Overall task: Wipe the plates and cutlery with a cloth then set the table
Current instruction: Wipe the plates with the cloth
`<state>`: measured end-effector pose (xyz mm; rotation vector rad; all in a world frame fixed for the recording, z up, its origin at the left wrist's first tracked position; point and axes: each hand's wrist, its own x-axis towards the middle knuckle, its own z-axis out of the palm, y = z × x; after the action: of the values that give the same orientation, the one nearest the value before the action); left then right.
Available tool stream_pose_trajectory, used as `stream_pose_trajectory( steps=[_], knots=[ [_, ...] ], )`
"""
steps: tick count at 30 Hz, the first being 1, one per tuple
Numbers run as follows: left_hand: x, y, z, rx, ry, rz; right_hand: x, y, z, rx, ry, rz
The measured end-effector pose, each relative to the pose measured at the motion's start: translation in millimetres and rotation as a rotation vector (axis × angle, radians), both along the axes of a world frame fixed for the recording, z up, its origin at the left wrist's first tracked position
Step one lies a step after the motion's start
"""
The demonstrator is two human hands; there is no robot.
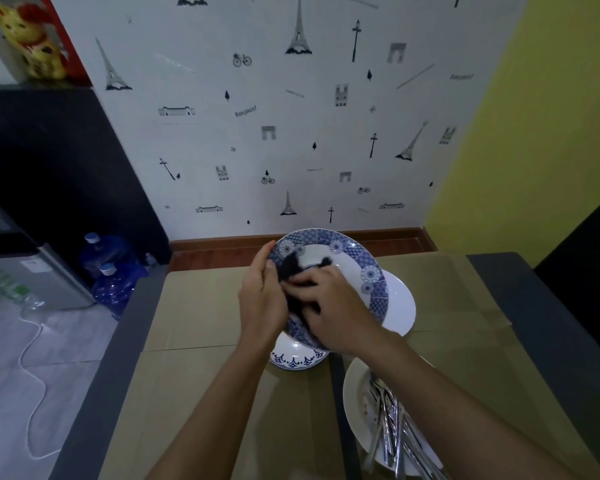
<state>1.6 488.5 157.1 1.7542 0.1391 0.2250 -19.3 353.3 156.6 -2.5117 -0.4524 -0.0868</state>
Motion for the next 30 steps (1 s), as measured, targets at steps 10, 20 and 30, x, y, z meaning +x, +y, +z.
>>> stream_pose_trajectory(
  steps=[10, 20, 30],
  knots=[
    [3.8, 7.9, -4.4, -0.021, 0.002, 0.035, 1.0, -5.7, -4.5, -0.135, -0.042, -0.315],
    [3.7, 20.2, -34.5, 0.017, -0.003, -0.003, -4.6, -5.4, -32.4, -0.008, -0.026, -0.261],
    [-25.7, 56.9, -123.6, 0.053, 0.163, -0.161, -4.1, -17.4, -34.3, 0.430, 0.044, -0.412]
  ],
)
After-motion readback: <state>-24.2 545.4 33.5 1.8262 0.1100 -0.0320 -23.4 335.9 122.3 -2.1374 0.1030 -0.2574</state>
